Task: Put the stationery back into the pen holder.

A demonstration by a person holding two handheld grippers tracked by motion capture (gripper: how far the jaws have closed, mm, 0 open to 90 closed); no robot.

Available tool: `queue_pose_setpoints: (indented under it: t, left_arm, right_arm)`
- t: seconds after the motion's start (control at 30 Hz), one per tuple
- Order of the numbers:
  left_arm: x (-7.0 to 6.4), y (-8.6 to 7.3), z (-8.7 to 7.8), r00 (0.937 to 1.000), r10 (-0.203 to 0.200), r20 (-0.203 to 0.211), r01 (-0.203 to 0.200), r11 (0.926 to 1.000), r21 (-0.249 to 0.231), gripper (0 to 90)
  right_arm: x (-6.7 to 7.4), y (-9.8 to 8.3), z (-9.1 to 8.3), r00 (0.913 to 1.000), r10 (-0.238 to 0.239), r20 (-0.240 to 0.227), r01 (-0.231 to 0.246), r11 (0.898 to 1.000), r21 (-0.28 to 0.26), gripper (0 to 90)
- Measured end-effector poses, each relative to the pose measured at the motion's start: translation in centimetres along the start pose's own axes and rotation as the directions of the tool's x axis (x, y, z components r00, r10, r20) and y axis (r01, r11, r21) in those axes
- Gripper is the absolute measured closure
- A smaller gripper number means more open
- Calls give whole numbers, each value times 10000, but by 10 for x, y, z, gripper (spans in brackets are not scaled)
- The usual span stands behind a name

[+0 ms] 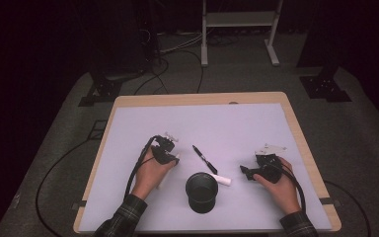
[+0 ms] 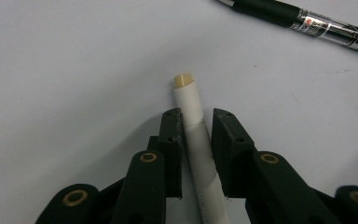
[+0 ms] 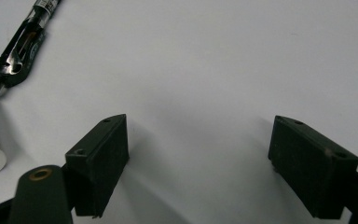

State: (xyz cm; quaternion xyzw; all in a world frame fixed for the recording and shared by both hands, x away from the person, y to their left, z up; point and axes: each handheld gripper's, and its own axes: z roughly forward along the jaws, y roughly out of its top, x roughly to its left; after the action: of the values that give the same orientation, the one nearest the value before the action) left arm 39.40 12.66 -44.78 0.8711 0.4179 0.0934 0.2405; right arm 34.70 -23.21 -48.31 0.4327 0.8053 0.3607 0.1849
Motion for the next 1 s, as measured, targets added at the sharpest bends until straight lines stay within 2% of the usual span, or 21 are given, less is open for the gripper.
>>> queue_pose_setpoints:
  t: [0.17, 0.33, 0.47, 0.7, 1.0]
  left_arm:
    - [2, 3, 0, 10000, 47, 56, -48, 9997, 238, 779]
    - [1, 3, 1, 9999, 168, 30, -169, 9997, 199, 785]
    - [2, 2, 0, 9991, 415, 53, -416, 9990, 175, 785]
    - [6, 0, 0, 9989, 284, 384, -281, 9996, -85, 786]
    - [6, -1, -5, 9974, 303, 657, -283, 9991, -316, 786]
  right_arm:
    - [0, 0, 0, 10000, 1, 0, -1, 10000, -1, 188]
    - [0, 0, 0, 10000, 0, 0, 0, 10000, -1, 188]
    - [0, 0, 0, 10000, 10, -5, -10, 10000, -6, 188]
    - [0, 0, 0, 10000, 4, -6, -4, 10000, 0, 188]
    - [0, 0, 0, 10000, 0, -7, 0, 10000, -5, 188]
